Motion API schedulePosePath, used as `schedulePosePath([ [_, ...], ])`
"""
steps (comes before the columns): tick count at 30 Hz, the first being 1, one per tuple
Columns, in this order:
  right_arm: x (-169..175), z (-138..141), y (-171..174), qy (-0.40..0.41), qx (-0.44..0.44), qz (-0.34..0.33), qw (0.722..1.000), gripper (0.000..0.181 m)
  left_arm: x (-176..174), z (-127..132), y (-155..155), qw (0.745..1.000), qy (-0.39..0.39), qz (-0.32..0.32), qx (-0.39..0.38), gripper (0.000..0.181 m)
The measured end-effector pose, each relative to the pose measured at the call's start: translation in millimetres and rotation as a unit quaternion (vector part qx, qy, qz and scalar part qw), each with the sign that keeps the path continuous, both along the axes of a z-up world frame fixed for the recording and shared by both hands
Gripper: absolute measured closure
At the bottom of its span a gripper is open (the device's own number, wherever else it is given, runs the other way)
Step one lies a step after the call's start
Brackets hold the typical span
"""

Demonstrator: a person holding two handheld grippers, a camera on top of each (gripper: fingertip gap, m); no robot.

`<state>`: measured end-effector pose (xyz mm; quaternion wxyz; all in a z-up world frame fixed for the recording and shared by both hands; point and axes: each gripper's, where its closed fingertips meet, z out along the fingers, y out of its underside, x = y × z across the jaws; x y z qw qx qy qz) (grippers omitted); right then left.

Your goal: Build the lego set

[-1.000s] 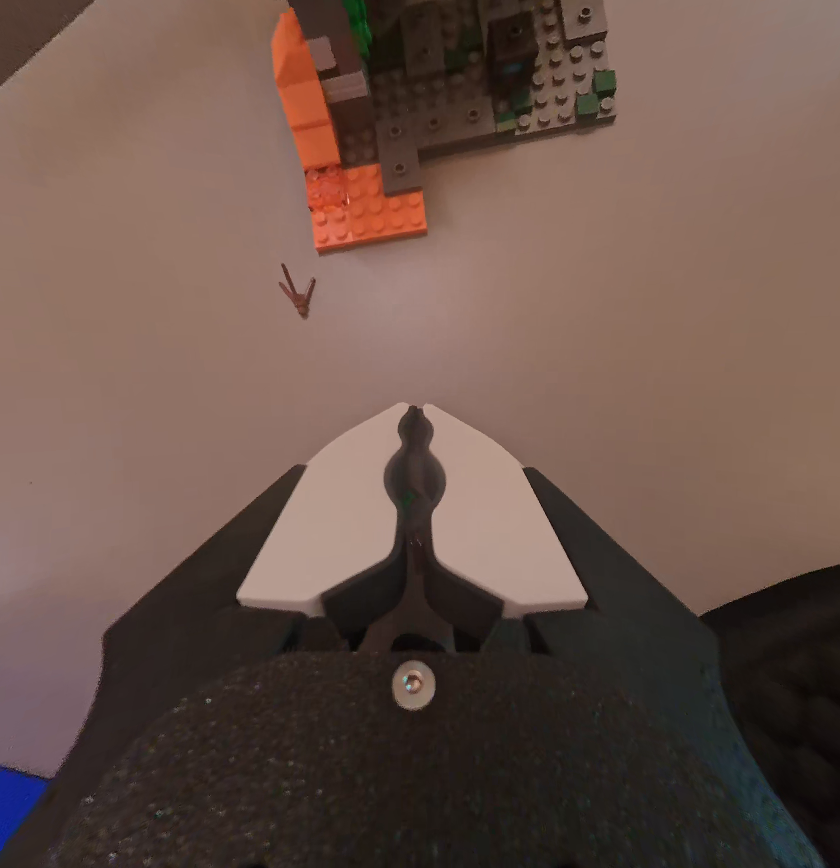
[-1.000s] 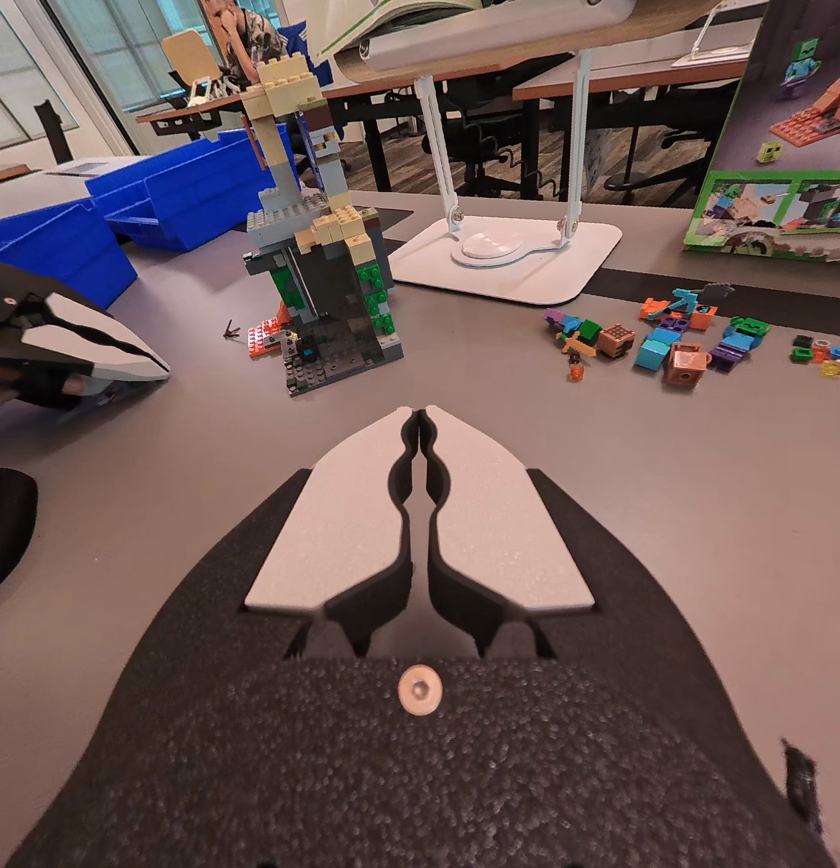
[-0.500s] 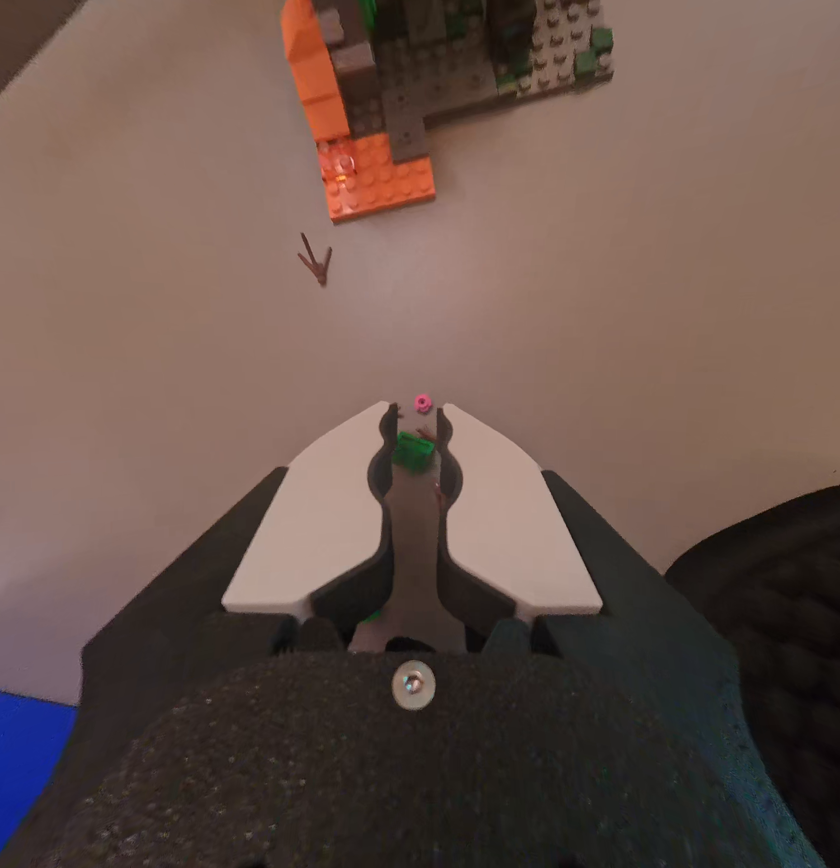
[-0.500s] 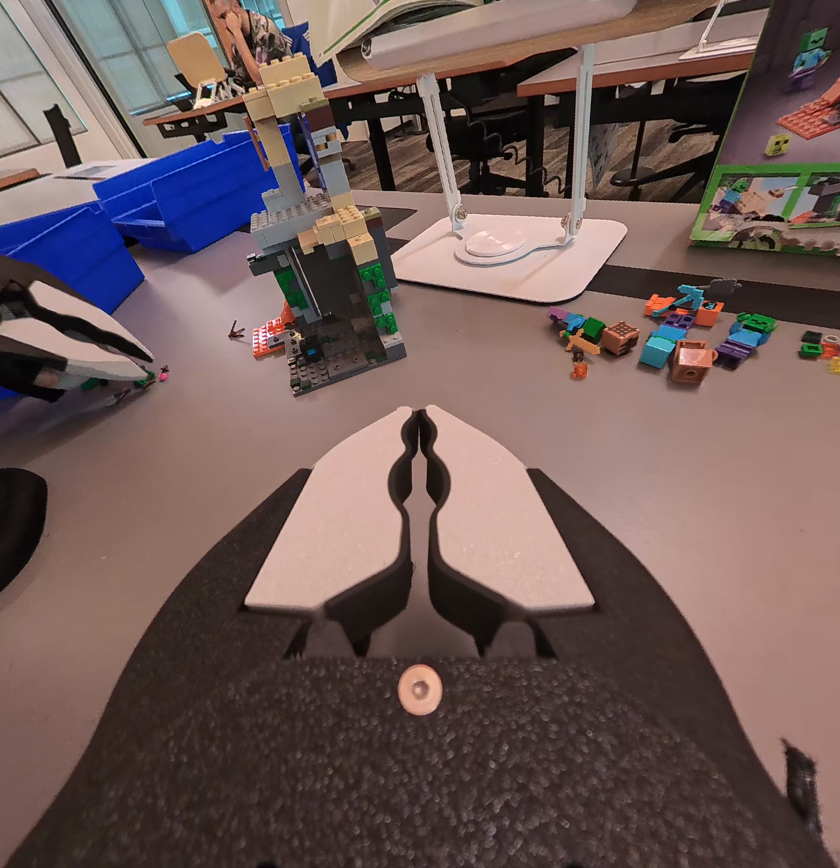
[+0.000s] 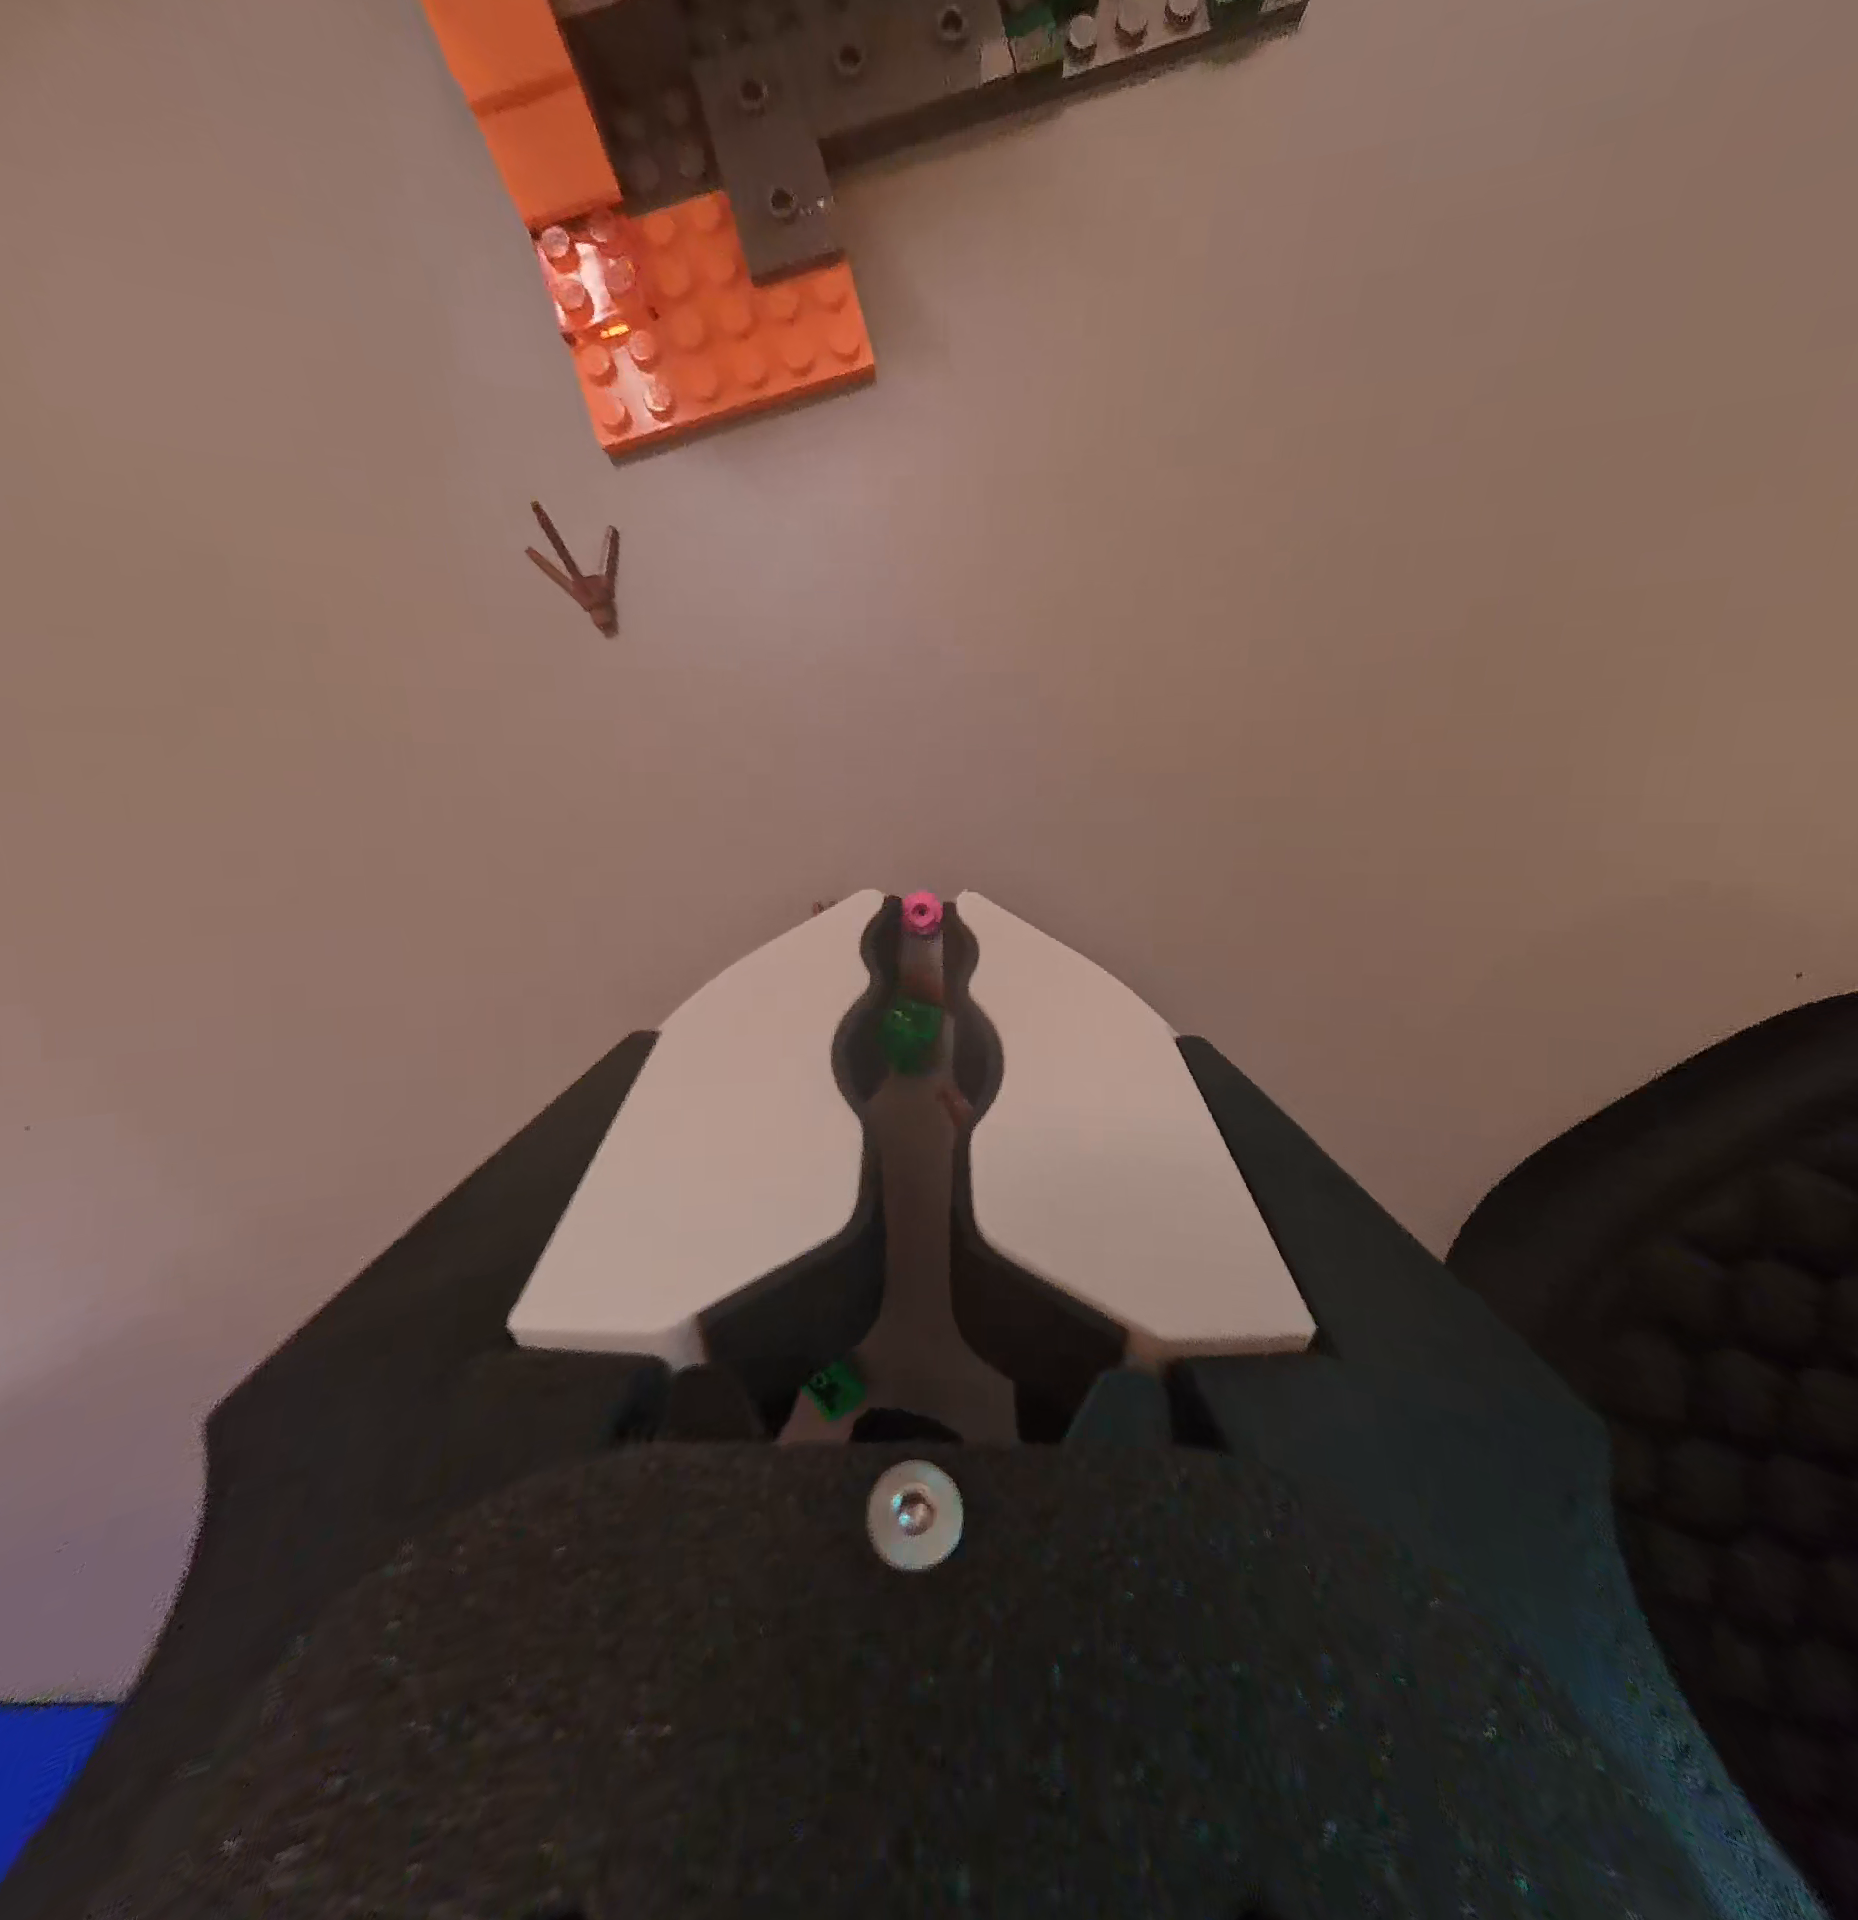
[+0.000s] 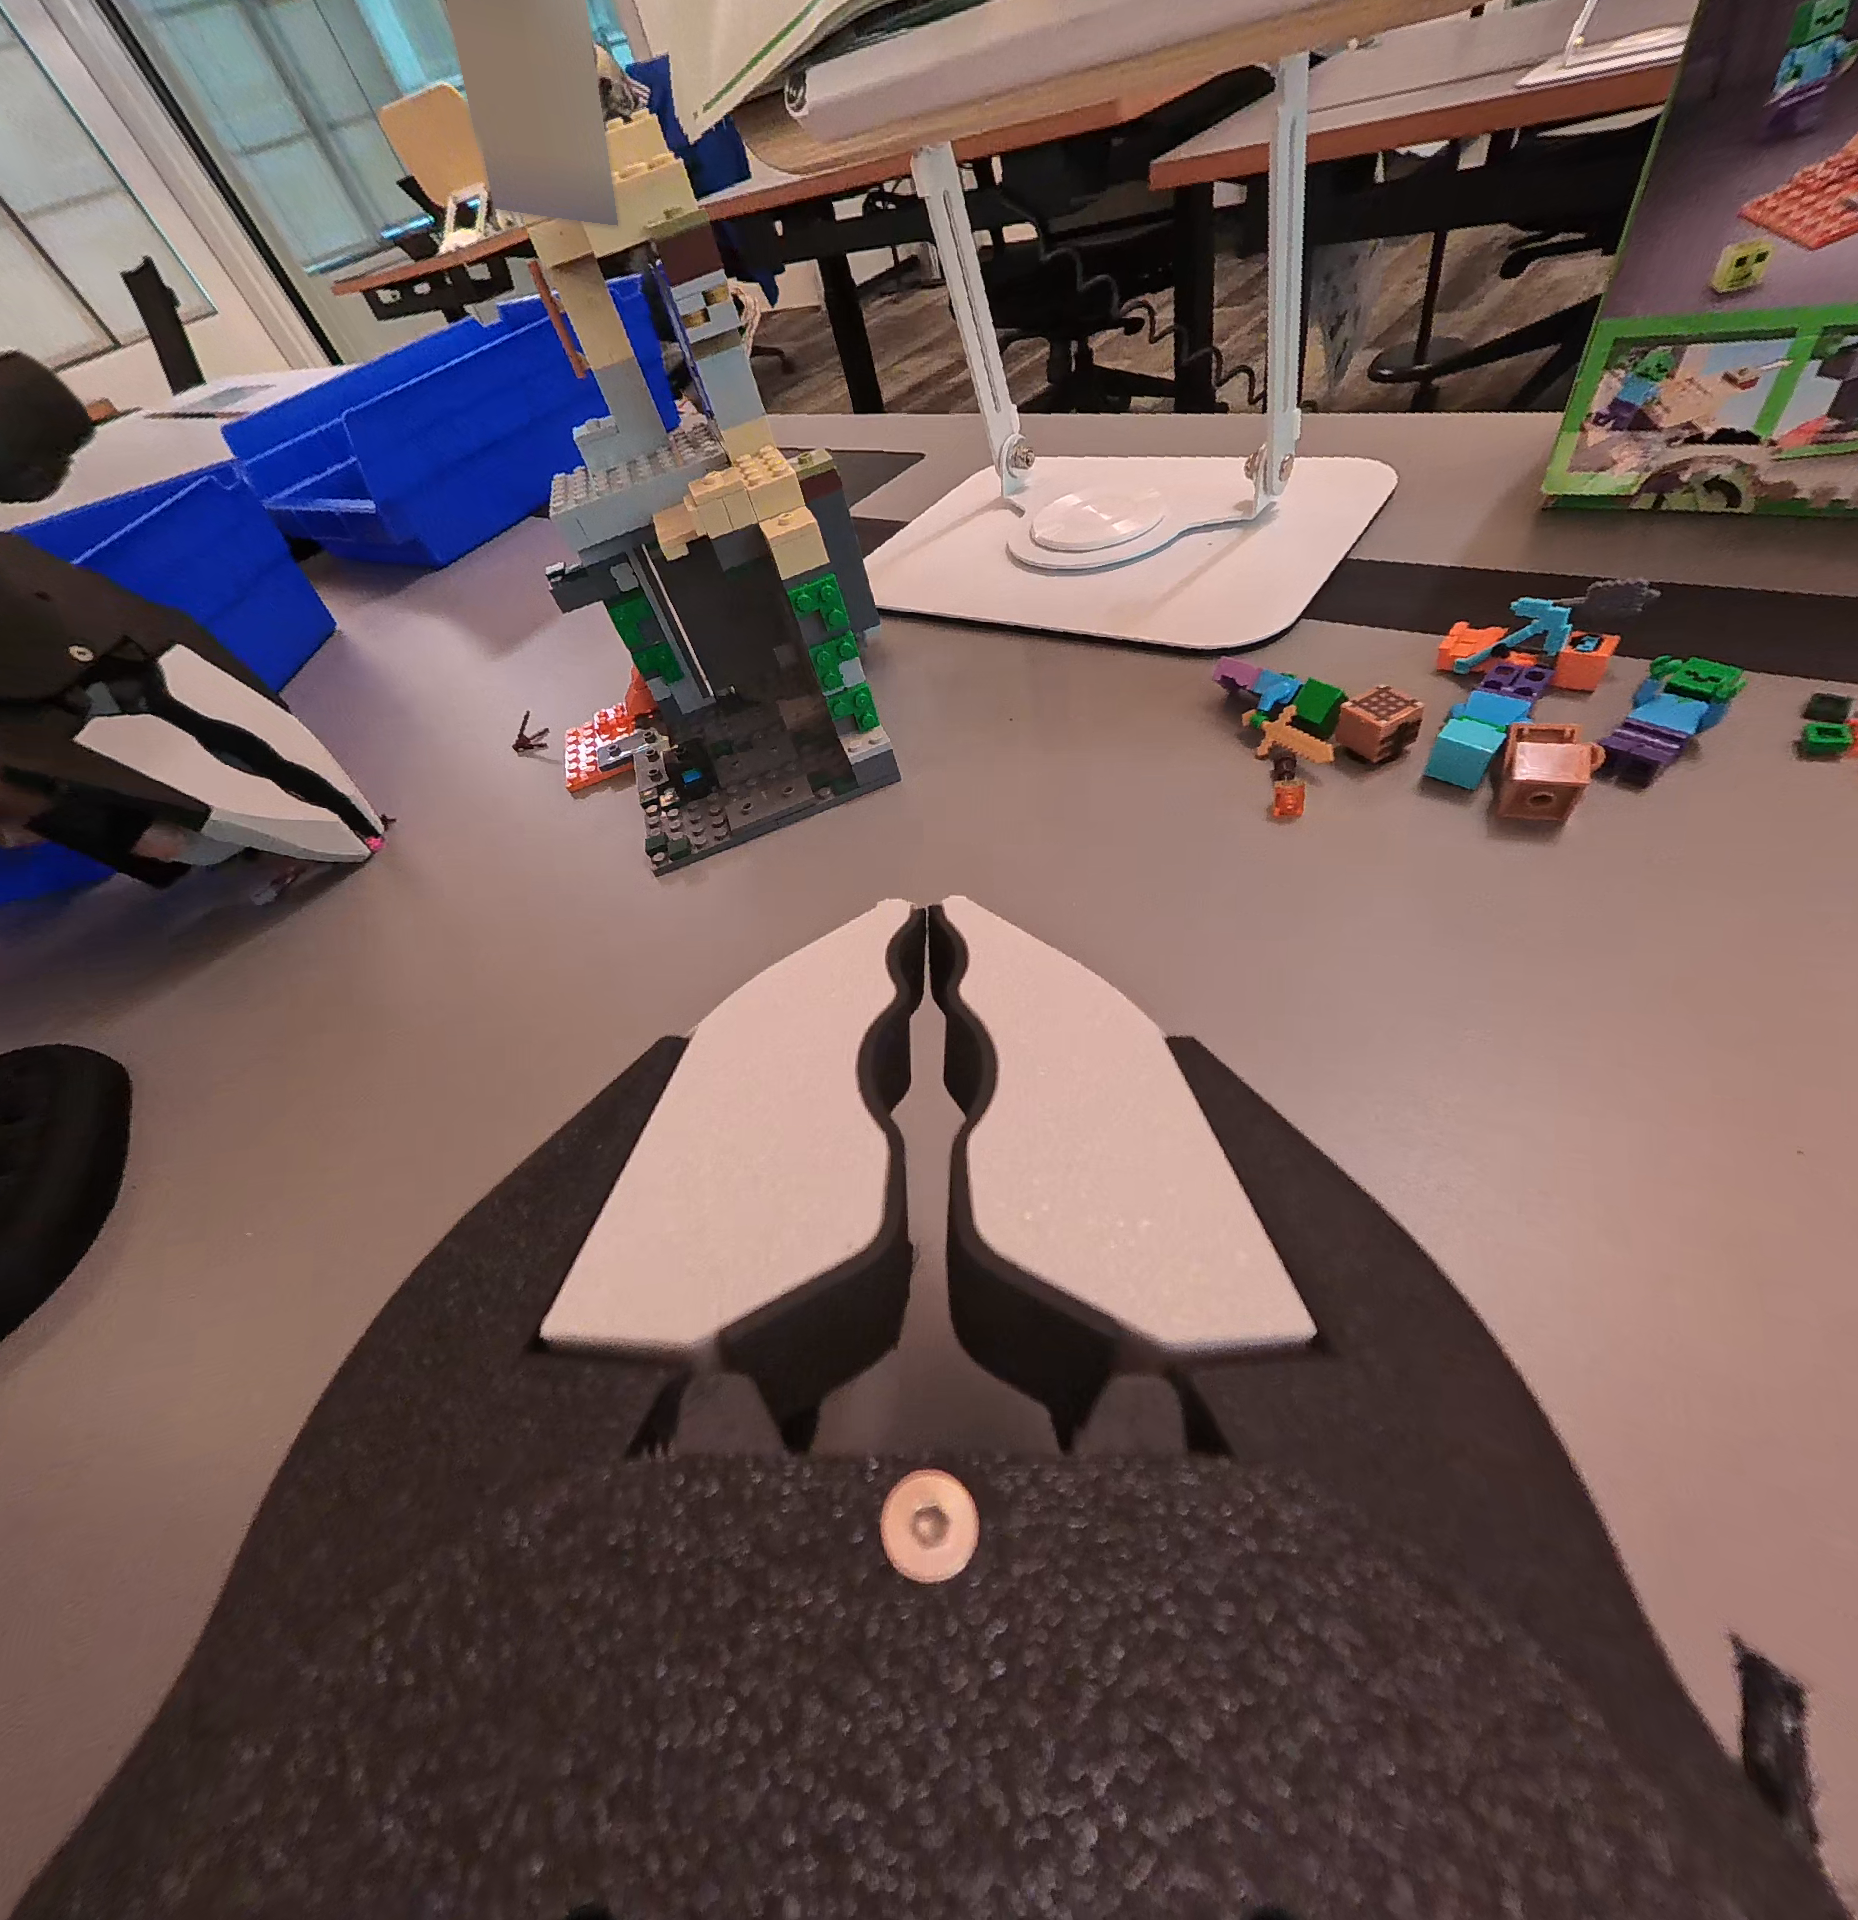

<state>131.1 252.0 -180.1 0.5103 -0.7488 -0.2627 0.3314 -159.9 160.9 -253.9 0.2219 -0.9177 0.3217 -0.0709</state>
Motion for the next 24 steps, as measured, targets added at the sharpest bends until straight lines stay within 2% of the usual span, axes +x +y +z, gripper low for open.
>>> schedulePosePath([
  [5,0,0,0,0.003,-0.002,0.000,1.000,0.181,6,3,2,0.999,-0.032,-0.005,0.006,0.175],
  [8,1,0,0,0.004,-0.003,0.001,1.000,0.181,35,29,3,0.988,-0.149,-0.021,0.034,0.175],
  [10,0,0,0,0.004,-0.004,0.002,1.000,0.181,55,54,3,0.968,-0.241,-0.037,0.052,0.175],
  [14,0,0,0,0.003,-0.003,0.003,1.000,0.181,91,108,-2,0.903,-0.418,-0.082,0.063,0.175],
  [18,0,0,0,0.003,-0.002,0.002,1.000,0.181,111,153,-8,0.818,-0.561,-0.121,0.045,0.175],
  [22,1,2,0,0.002,0.001,0.001,1.000,0.181,120,184,-8,0.742,-0.656,-0.139,0.019,0.176],
  [24,1,2,0,0.003,0.001,0.001,1.000,0.181,124,191,-6,0.720,-0.679,-0.143,0.010,0.175],
])
